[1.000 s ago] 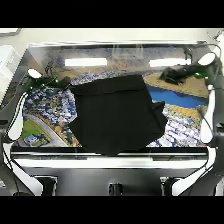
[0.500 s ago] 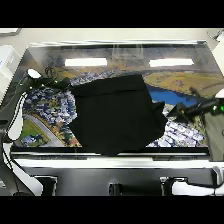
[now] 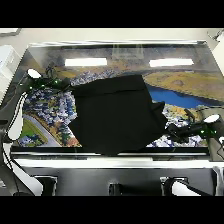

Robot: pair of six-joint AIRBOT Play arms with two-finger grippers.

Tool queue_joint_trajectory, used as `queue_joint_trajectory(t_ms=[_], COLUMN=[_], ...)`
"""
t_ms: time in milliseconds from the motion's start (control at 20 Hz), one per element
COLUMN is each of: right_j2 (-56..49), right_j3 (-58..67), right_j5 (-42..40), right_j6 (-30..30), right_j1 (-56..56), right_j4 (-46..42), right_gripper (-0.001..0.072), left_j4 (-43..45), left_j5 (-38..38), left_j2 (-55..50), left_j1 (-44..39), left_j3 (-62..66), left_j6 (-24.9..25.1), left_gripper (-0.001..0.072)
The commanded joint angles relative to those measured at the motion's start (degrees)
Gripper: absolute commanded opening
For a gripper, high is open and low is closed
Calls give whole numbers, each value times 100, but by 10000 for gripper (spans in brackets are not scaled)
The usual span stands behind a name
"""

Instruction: Fold the clothes and pants, and hang the long-sleeved shirts on hangers.

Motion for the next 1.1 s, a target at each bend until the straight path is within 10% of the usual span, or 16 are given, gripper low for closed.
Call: queue_joint_trajectory(t_ms=[0, 450, 650, 800, 1050], right_j2=[31, -68, -179, -181, 87], right_j3=[-136, -258, -258, -256, 105], right_j5=[-577, -905, -1003, -1193, -1231], right_j6=[-68, -151, -219, 22, 229], right_j1=[9, 11, 566, 925, 925], right_j4=[125, 800, 702, 518, 739], right_gripper=[483, 470, 335, 34, 32], left_j4=[-2, 0, 0, 0, 0], left_j5=[-7, 0, -4, -7, -31], left_j2=[-4, -4, -4, -4, 4], left_j1=[0, 0, 0, 0, 2], left_j3=[2, 2, 2, 2, 4], left_j6=[0, 0, 0, -2, -2], left_gripper=[17, 17, 17, 17, 17])
